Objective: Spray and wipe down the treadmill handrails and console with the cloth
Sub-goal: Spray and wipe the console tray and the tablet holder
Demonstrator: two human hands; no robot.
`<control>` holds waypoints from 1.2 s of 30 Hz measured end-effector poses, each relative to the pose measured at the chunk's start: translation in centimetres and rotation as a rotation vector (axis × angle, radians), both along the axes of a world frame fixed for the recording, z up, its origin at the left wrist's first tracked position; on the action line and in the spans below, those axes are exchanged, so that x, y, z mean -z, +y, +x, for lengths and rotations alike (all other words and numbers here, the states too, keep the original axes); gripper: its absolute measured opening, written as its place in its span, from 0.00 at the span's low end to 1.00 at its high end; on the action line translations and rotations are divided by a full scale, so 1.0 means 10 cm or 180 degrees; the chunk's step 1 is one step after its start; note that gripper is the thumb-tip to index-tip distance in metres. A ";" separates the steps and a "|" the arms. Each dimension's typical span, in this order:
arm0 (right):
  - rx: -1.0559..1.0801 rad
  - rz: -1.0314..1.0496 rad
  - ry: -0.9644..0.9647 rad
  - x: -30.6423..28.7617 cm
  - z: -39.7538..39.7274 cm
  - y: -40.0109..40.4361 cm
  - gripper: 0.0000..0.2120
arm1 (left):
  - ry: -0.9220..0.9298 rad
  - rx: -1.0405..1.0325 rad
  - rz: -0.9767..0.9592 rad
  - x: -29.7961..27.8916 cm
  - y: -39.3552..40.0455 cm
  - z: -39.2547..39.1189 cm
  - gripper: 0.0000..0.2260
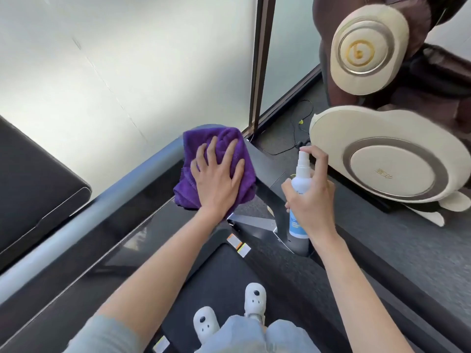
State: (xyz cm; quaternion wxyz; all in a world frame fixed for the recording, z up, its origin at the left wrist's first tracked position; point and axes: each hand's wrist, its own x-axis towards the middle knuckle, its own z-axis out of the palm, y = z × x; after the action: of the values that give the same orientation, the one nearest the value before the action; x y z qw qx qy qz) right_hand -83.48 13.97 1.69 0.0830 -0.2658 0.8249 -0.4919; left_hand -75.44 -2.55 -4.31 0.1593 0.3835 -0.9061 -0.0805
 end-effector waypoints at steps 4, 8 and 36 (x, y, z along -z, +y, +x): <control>0.0097 -0.0052 0.0053 0.02 0.00 0.08 0.28 | 0.0237 0.0127 0.0209 -0.01 0.20 -0.17 0.19; 0.0171 -0.0041 0.0046 0.02 0.00 0.16 0.27 | 0.0341 0.0373 0.0130 -0.04 0.30 -0.23 0.16; 0.0399 -0.0121 0.0032 -0.05 0.21 0.50 0.27 | 0.0293 0.1117 0.0069 -0.17 0.07 -0.14 0.15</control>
State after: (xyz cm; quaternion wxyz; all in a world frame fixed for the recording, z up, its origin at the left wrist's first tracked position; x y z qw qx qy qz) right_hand -81.40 18.95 2.18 0.0429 -0.2176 0.8308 -0.5104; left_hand -76.86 -1.89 -2.56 0.1800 0.2171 -0.9500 -0.1343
